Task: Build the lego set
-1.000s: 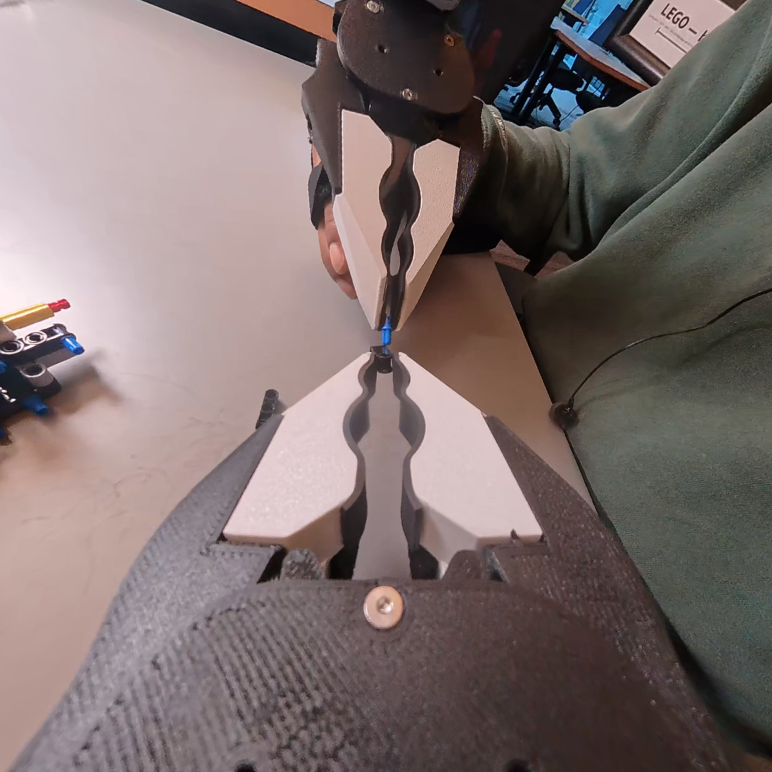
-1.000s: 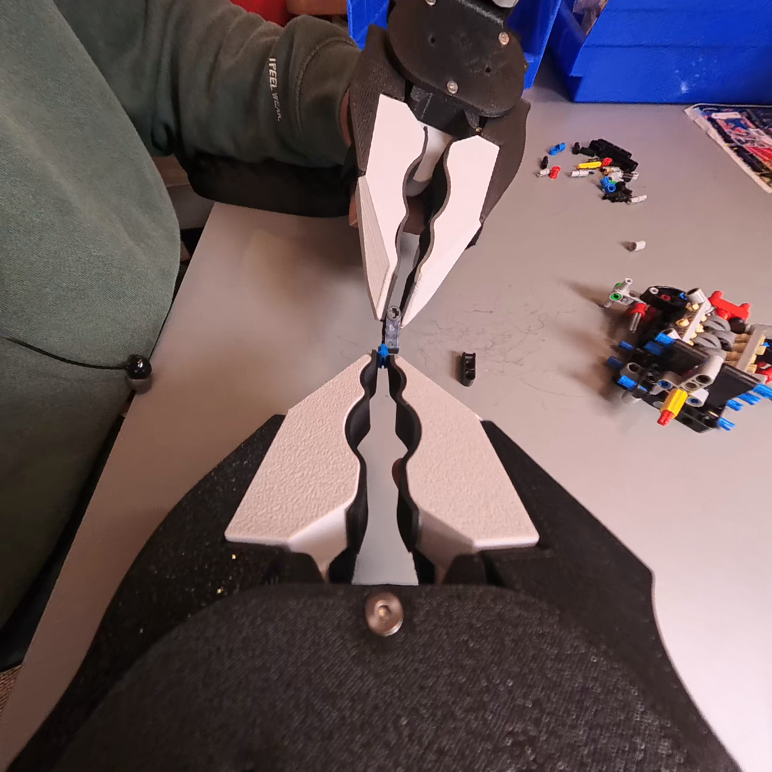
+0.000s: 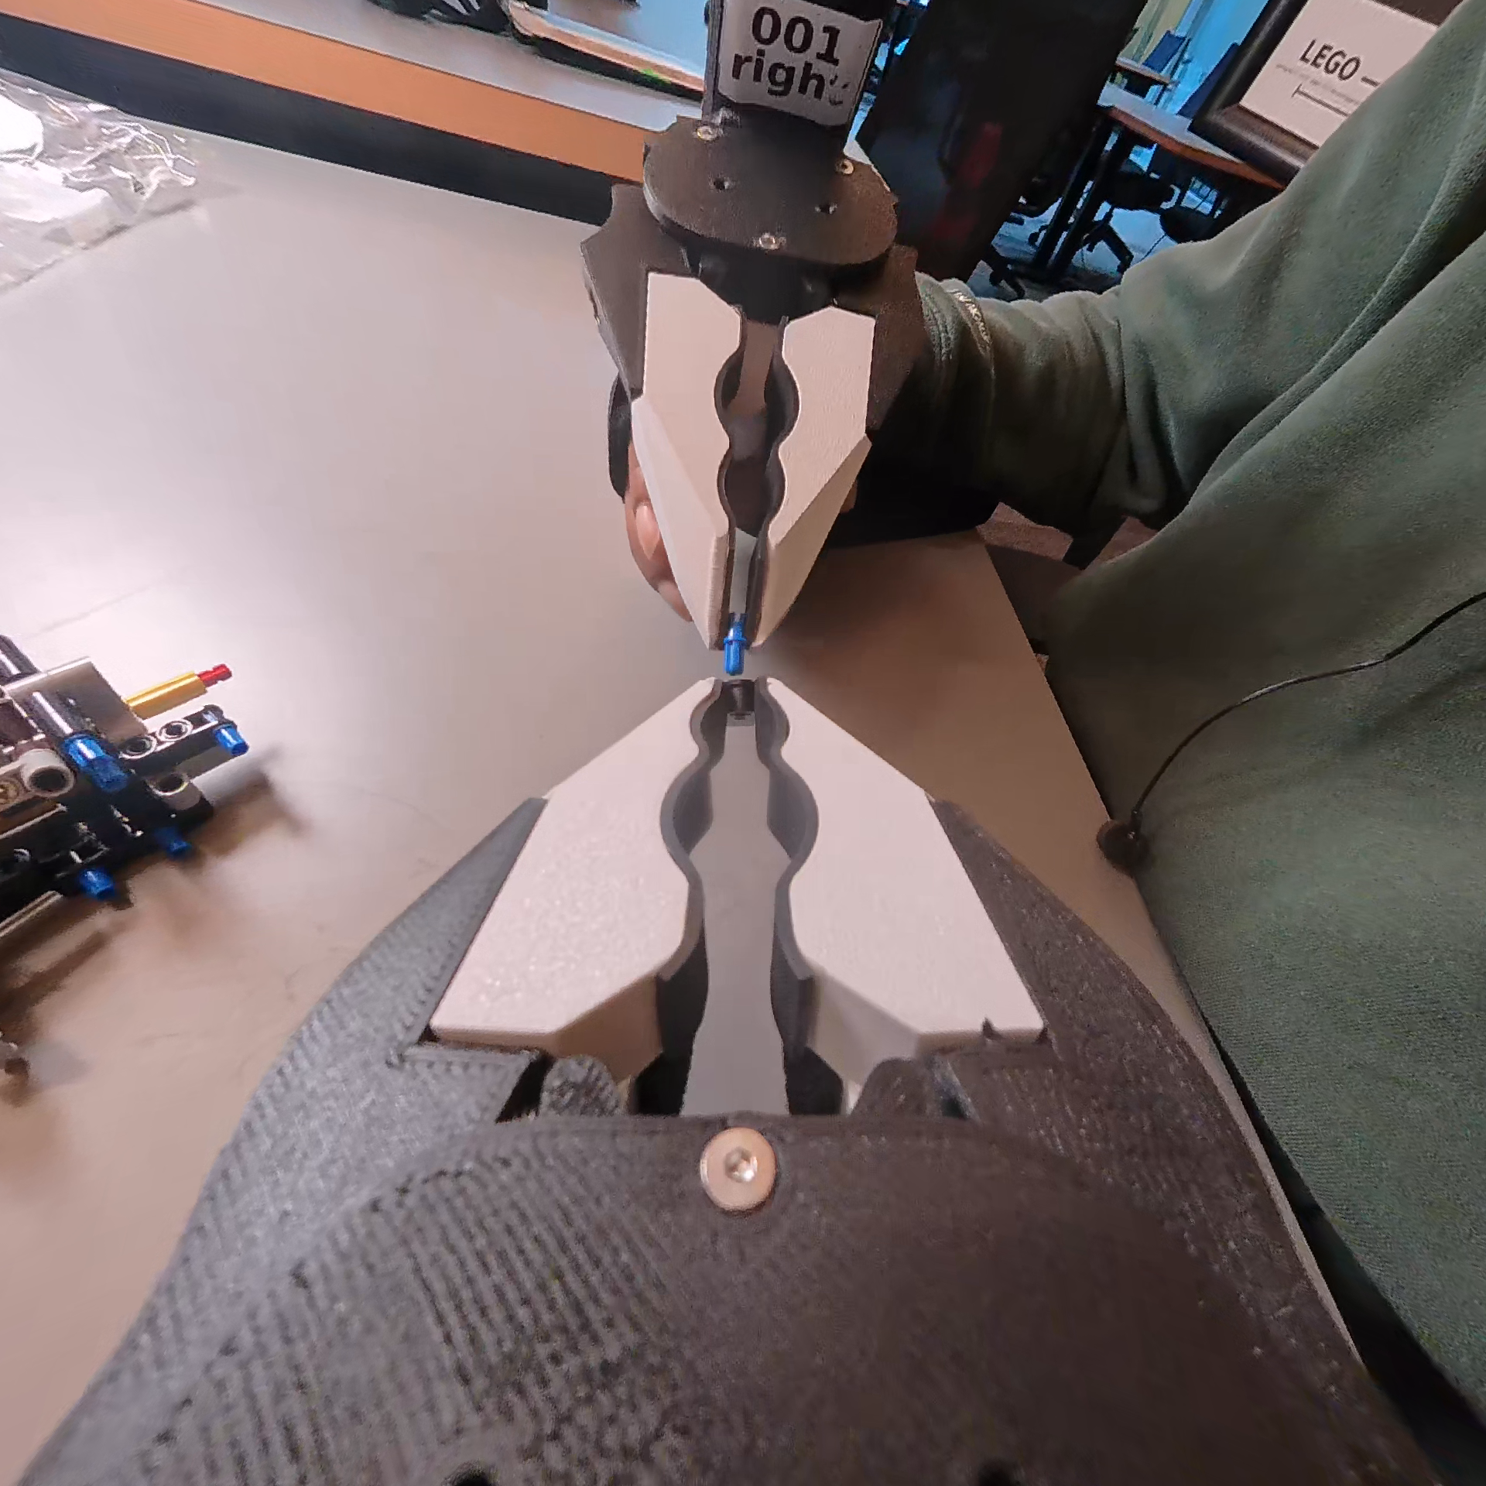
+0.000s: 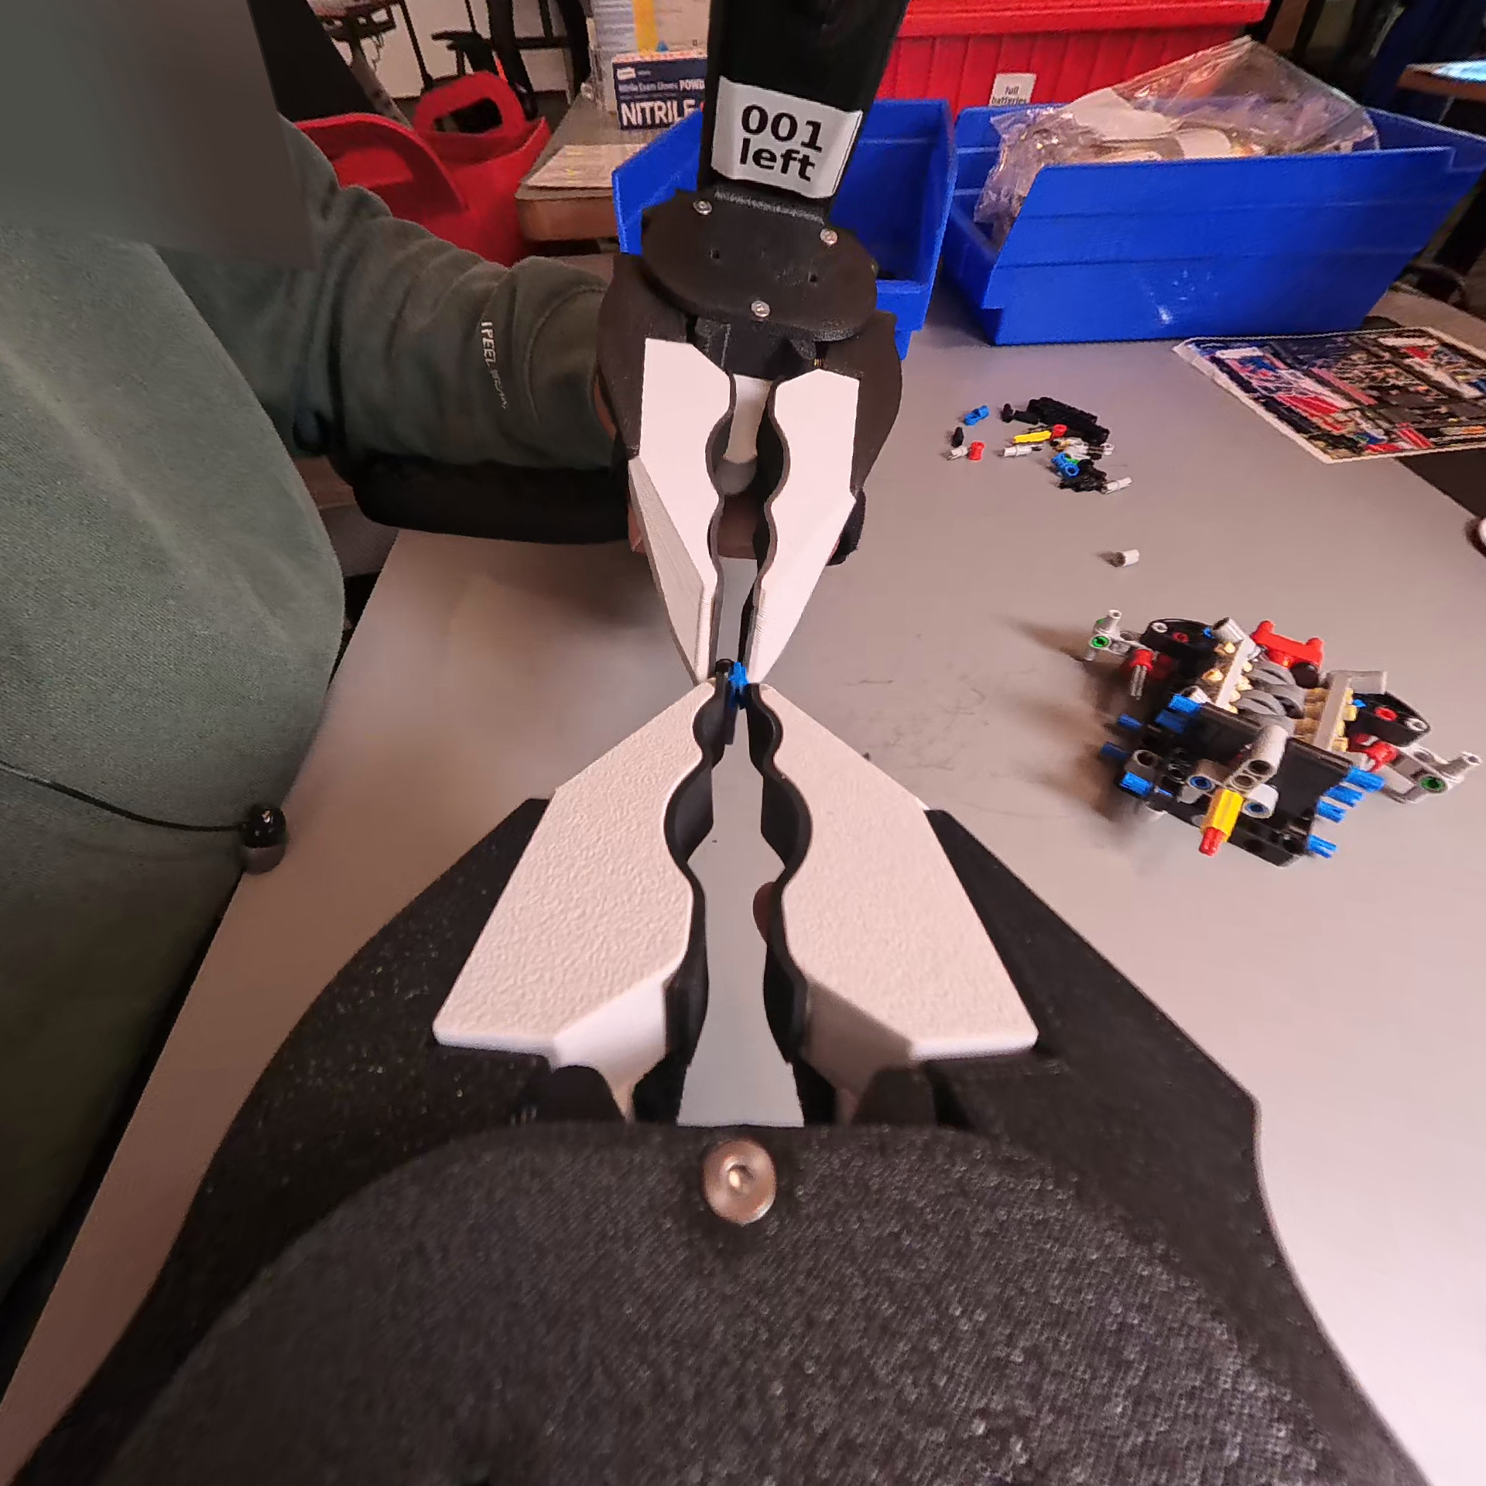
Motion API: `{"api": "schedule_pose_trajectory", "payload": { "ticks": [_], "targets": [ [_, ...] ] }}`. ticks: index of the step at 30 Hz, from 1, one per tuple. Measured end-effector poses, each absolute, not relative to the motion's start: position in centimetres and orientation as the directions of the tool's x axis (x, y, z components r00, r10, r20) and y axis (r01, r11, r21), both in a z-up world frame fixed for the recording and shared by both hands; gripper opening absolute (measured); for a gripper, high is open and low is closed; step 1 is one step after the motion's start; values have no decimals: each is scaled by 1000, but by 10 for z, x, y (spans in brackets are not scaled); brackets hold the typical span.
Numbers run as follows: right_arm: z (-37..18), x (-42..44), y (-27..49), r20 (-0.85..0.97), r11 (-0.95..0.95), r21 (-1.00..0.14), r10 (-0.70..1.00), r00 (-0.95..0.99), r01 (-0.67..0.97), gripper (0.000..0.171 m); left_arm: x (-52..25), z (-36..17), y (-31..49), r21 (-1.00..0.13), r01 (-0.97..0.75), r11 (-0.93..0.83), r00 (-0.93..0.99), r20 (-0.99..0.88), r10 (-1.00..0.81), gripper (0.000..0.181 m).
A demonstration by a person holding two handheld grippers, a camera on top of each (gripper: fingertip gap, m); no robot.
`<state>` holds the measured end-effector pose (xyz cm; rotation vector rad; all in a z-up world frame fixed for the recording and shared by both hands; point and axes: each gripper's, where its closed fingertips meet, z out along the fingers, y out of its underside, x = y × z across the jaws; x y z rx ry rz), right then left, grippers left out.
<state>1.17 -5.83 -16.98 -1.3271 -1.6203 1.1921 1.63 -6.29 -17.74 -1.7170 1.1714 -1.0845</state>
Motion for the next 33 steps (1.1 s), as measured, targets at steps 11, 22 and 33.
{"api": "schedule_pose_trajectory", "payload": {
  "ticks": [11,22,33],
  "targets": [
    [-182,12,-61,-15,72,-924,975,-223,377,3,17,-186,-62,-904,-360,-229,239,148,-960,5],
    [-189,10,-61,-21,69,-911,977,-213,406,3,17,-192,-62,-886,-436,-159,255,47,-966,4],
    [-177,10,-55,-47,23,-938,980,-192,347,10,13,-186,-58,-899,-390,-197,265,95,-960,5]
  ]
}}
